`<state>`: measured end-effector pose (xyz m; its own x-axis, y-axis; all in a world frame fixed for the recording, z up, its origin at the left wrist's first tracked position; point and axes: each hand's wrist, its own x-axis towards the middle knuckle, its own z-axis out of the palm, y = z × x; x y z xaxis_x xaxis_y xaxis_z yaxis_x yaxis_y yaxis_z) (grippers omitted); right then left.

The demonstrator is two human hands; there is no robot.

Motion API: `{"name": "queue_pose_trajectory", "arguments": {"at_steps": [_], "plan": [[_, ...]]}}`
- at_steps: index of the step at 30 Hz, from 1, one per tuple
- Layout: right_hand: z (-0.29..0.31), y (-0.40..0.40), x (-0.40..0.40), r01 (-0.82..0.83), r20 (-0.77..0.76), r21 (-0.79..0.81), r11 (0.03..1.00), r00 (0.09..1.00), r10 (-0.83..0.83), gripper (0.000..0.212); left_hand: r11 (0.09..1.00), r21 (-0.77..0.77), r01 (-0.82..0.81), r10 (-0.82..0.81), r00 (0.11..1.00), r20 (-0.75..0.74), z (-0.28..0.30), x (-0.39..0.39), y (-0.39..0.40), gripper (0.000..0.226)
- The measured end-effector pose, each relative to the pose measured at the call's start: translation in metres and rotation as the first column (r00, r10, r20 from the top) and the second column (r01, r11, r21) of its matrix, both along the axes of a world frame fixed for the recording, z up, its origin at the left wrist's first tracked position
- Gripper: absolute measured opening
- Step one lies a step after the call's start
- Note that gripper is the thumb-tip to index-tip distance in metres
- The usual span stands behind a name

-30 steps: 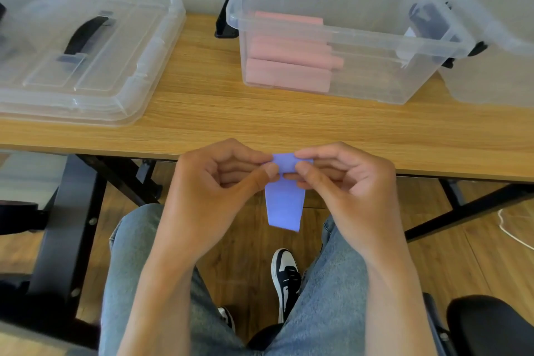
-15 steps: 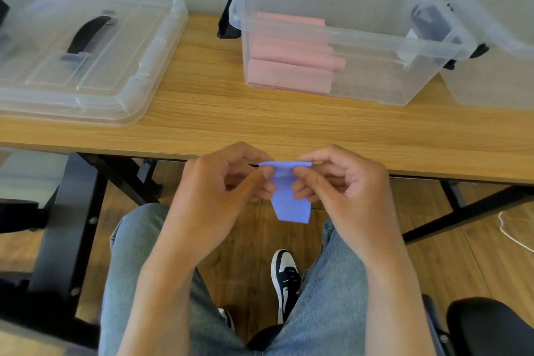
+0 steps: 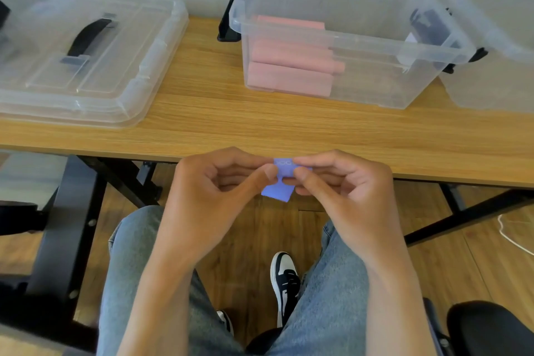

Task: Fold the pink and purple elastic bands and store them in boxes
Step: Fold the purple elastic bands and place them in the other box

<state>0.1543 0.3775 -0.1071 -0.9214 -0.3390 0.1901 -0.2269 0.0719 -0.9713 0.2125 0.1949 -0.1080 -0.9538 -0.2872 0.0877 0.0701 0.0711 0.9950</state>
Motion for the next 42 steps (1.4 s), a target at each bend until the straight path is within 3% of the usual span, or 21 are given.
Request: {"name": "queue_pose_trajectory", "arguments": {"at_steps": [5, 7, 10, 18, 23, 29, 34, 42], "plan": [[-0.0012, -0.0014, -0.0002, 0.041, -0.031, 0.048, 0.998, 0.999, -0.039, 0.042, 1.000, -0.009, -0.004, 0.004, 1.000, 0.015, 0.0002, -0.0003, -0.0010, 0.028], [-0.0017, -0.0004, -0.0009, 0.063, -0.048, 0.075, 0.995, 0.997, -0.059, 0.034, 0.999, -0.047, 0.008, -0.007, 1.000, 0.028, -0.0005, 0.0001, -0.0027, 0.033], [-0.0032, 0.0007, -0.0017, 0.059, -0.085, 0.116, 0.991, 0.995, -0.049, 0.029, 0.993, -0.119, 0.011, -0.005, 0.999, 0.048, -0.0025, 0.0006, -0.0036, 0.022], [-0.0045, 0.0018, 0.0004, 0.033, -0.101, 0.156, 0.987, 0.995, -0.017, 0.009, 0.998, -0.060, -0.034, 0.036, 0.999, 0.037, -0.0028, 0.0023, -0.0036, 0.016], [-0.0026, -0.0011, 0.0035, 0.036, -0.044, 0.056, 0.998, 0.998, -0.033, 0.023, 0.997, -0.067, -0.027, 0.029, 0.999, 0.028, -0.0013, 0.0029, -0.0035, 0.023], [-0.0016, -0.0018, 0.0032, 0.039, -0.063, 0.022, 0.999, 0.997, -0.037, 0.016, 0.996, 0.015, -0.086, 0.086, 0.996, -0.001, 0.0006, 0.0032, -0.0010, 0.020], [-0.0018, 0.0003, 0.0025, 0.037, -0.075, 0.077, 0.996, 0.997, -0.032, 0.040, 0.999, 0.000, -0.054, 0.054, 0.999, 0.000, 0.0007, 0.0015, -0.0024, 0.034], [-0.0048, 0.0027, 0.0001, 0.091, -0.185, 0.207, 0.974, 0.981, -0.053, 0.020, 0.981, -0.193, -0.024, 0.035, 0.998, 0.050, -0.0027, 0.0034, -0.0029, 0.014]]}}
